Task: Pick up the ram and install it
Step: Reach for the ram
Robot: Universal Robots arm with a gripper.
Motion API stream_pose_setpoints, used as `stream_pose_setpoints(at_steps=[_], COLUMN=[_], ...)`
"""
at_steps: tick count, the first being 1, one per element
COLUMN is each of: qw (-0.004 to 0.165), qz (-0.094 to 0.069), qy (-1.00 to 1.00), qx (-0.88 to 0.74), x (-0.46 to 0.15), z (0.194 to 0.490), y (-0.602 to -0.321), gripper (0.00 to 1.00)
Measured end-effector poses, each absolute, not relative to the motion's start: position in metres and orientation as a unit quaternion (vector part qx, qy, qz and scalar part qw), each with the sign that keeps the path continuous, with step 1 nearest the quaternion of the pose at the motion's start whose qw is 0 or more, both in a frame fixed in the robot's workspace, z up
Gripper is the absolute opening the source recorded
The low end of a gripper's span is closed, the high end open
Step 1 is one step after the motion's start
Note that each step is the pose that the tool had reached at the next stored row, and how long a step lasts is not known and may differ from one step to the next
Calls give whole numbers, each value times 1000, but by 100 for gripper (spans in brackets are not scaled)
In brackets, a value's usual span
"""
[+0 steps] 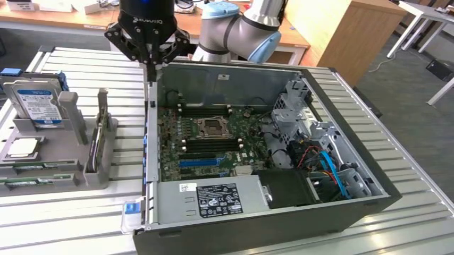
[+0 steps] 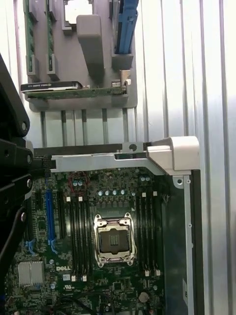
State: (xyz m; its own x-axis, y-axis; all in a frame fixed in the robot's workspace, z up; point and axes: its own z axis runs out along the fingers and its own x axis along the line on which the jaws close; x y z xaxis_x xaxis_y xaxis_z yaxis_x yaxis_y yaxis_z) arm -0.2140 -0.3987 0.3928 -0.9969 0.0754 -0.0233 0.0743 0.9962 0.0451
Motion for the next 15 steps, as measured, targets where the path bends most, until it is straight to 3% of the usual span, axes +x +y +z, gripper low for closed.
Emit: stream_pose_setpoints(at_steps=[15], qw=[12], qz=[22], qy=[999], qx=[37], x=[-248], z=[392], y=[-399], gripper=[11])
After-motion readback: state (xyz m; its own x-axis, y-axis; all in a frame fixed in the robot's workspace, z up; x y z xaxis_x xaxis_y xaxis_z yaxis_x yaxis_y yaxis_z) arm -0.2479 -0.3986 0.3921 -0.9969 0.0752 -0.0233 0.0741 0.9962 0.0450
